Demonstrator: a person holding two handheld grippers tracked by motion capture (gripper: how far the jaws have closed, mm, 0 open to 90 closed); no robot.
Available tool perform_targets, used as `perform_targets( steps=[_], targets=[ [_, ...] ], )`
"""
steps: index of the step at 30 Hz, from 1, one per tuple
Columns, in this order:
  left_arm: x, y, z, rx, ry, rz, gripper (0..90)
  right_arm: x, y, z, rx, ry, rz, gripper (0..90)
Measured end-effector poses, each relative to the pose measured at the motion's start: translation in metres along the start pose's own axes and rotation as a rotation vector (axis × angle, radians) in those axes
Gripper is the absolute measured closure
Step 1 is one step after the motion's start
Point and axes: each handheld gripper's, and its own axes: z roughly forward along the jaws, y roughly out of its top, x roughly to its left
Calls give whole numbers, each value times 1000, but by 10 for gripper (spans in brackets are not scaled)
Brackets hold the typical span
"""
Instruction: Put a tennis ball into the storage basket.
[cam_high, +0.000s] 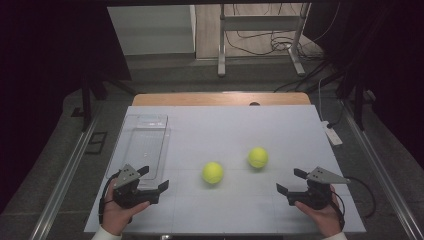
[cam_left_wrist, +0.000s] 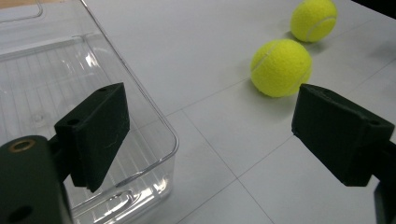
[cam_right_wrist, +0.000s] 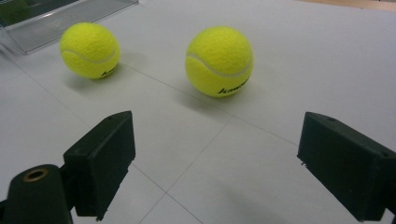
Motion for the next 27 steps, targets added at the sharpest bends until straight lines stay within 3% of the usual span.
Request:
perform_targets(
  steps=[12, 27],
  targets=[
    [2, 1, -6, -21, 10, -9, 124, 3, 0, 2, 9, 2, -21, 114],
    [-3, 4, -1, -2, -11, -6, 126, 4, -1, -4, 8, -14, -28, 118]
  ],
)
